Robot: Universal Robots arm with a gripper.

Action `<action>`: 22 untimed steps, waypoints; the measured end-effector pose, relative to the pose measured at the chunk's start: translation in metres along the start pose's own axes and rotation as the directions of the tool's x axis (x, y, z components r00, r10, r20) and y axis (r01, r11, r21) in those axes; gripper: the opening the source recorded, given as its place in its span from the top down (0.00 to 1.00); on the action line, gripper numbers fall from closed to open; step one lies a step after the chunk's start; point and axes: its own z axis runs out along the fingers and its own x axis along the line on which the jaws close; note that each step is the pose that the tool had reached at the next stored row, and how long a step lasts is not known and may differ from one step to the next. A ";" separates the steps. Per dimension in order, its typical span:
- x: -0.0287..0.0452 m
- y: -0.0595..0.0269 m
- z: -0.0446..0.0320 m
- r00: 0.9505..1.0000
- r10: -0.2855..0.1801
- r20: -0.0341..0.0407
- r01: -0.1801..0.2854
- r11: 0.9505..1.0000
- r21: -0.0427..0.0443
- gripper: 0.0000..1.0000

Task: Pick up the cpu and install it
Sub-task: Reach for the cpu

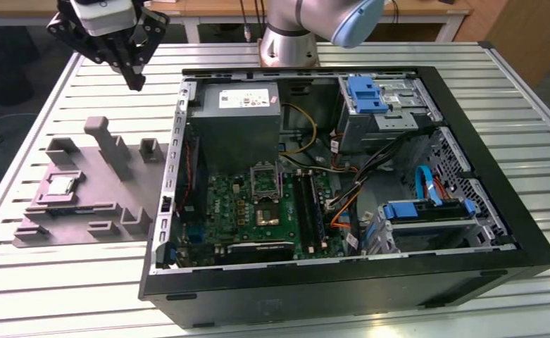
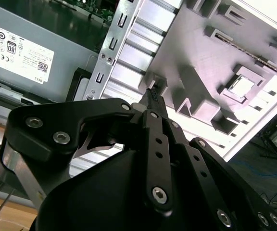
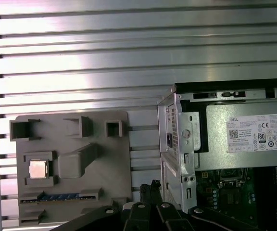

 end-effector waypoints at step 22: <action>0.0131 -0.0010 0.0000 1.000 0.000 0.000 0.000 1.000 0.000 0.89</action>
